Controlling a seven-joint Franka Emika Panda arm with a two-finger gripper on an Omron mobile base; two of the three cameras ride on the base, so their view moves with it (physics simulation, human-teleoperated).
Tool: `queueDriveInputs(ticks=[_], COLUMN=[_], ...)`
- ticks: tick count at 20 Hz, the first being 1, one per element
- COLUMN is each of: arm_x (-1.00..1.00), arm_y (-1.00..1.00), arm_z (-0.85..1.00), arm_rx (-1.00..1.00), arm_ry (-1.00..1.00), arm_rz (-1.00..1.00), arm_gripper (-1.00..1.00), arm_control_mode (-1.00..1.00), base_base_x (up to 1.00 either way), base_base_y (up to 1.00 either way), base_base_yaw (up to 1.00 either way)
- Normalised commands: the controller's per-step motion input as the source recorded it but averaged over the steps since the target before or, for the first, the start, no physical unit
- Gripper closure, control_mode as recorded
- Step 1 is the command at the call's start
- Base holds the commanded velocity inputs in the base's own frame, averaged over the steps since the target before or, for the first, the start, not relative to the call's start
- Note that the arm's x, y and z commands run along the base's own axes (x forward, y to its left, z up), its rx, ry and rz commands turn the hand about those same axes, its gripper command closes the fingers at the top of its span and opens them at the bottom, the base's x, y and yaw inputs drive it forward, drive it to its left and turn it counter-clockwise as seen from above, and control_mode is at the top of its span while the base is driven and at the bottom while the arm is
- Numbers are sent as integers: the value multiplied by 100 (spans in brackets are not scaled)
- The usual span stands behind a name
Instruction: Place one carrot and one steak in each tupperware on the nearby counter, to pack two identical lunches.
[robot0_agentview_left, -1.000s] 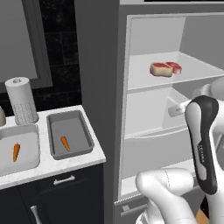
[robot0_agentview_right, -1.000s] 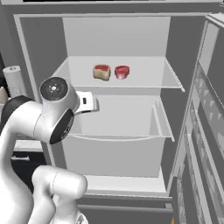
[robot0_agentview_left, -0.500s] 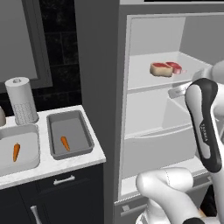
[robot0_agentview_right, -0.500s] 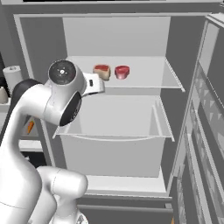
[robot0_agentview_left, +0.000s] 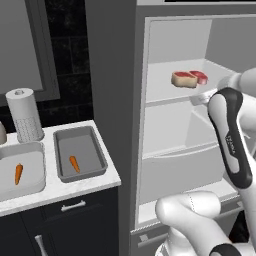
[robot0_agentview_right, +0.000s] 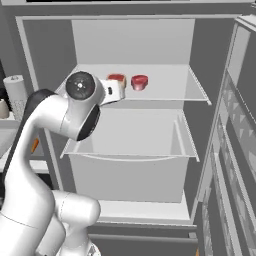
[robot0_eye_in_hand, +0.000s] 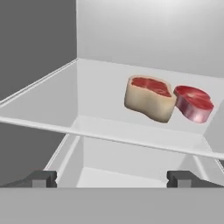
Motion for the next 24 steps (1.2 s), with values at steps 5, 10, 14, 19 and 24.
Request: queueDriveInputs(ticks=[5, 10, 14, 19, 24], arm_x=[40, 54, 58, 53, 43], arm_y=[-1, -2, -2, -8, -25], arm_z=[15, 29, 1, -7, -7], arm_rx=[0, 0, 0, 0, 2], arm_ry=[3, 15, 10, 4, 2], arm_rz=[-1, -6, -2, 0, 0], arm_gripper=[-100, -100, -100, -100, -100], arm_control_mode=[-100, -100, -100, -100, -100], base_base_x=[0, 0, 0, 0, 0], base_base_y=[0, 0, 0, 0, 0], base_base_yaw=[0, 0, 0, 0, 0])
